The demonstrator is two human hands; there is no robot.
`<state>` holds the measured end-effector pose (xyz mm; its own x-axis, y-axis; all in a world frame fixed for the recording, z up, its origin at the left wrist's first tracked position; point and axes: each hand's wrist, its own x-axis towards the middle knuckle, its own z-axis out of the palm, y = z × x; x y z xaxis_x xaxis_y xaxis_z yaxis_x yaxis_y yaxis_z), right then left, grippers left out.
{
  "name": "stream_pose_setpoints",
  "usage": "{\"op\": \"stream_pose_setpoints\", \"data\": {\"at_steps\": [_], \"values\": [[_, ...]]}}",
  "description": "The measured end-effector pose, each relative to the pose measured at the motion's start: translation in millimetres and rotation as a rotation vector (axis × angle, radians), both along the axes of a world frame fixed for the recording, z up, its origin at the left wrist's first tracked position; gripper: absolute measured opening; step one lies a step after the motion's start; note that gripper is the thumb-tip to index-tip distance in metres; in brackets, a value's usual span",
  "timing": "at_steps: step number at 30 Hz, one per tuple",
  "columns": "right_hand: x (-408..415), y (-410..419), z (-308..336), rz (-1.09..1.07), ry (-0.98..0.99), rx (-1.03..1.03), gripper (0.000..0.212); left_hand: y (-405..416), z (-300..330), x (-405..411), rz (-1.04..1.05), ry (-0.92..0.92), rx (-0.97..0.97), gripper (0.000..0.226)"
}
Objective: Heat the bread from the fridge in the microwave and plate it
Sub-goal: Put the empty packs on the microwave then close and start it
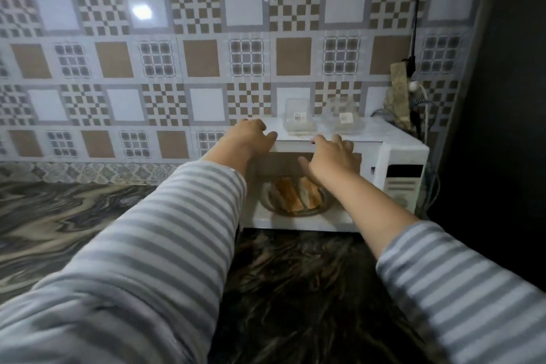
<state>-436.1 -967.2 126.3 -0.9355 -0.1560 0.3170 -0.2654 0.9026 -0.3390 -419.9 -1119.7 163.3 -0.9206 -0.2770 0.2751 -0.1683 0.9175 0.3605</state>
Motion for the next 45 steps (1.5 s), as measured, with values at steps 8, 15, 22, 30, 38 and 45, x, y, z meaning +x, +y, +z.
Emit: {"op": "stream_pose_setpoints", "data": {"at_steps": [8,15,22,30,38,45], "values": [[150,-67,-26,0.171,-0.019,-0.030,0.053,-60,-5,109,-0.138,-0.095,0.042,0.043],[218,-108,-27,0.327,0.045,-0.170,0.040,-107,-20,158,-0.221,-0.179,0.201,0.041],[229,-95,-34,0.284,0.107,-0.160,0.042,-97,-39,169,-0.288,-0.119,0.272,0.045],[208,-22,-39,0.068,0.148,-0.165,0.055,-38,-58,135,-0.322,-0.010,0.017,0.057],[126,70,-42,-0.125,0.080,0.071,0.056,37,-82,73,-0.284,0.034,-0.122,0.061],[29,114,-41,-0.181,0.008,0.144,0.064,77,-96,16,-0.115,0.136,-0.236,0.060]]}}
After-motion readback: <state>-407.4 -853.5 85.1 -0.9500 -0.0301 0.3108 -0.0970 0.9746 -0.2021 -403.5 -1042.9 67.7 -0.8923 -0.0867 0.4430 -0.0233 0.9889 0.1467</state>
